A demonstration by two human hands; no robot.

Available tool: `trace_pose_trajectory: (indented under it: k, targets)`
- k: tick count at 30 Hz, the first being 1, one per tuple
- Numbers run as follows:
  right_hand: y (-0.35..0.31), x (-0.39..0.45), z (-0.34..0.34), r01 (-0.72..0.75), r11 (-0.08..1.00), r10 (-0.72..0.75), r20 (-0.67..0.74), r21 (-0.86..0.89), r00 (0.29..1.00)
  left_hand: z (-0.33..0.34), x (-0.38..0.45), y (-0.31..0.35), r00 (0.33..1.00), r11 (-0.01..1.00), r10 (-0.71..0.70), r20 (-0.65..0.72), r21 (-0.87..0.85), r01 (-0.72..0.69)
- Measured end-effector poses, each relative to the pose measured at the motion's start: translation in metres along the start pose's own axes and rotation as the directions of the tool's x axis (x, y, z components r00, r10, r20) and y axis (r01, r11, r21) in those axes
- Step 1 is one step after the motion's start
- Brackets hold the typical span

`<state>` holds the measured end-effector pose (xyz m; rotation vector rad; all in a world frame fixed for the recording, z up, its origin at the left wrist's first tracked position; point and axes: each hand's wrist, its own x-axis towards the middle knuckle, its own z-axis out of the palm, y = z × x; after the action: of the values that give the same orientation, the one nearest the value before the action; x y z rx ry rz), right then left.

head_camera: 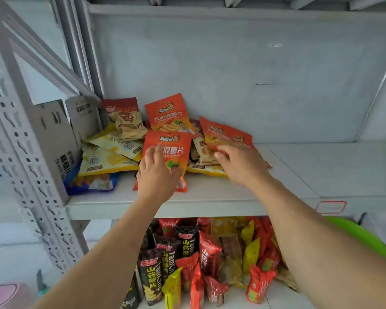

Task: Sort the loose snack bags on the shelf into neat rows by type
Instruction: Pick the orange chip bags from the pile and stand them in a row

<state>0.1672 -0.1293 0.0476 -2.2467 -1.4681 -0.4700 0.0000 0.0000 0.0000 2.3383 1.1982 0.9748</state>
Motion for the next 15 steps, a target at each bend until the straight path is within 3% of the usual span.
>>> trace_pose_trajectory:
  k: [9,15]
  targets:
    - [0.057,0.087,0.07,-0.308,0.935,0.277,0.178,0.178,0.944,0.05,0.057,-0.021,0.919,0.919,-0.393,0.044,0.055,0.39]
    - [0.069,0.117,0.097,-0.465,0.858,0.407,0.262,0.219,0.875,0.068,0.069,-0.03,0.889,0.889,-0.456,0.039,0.06,0.454]
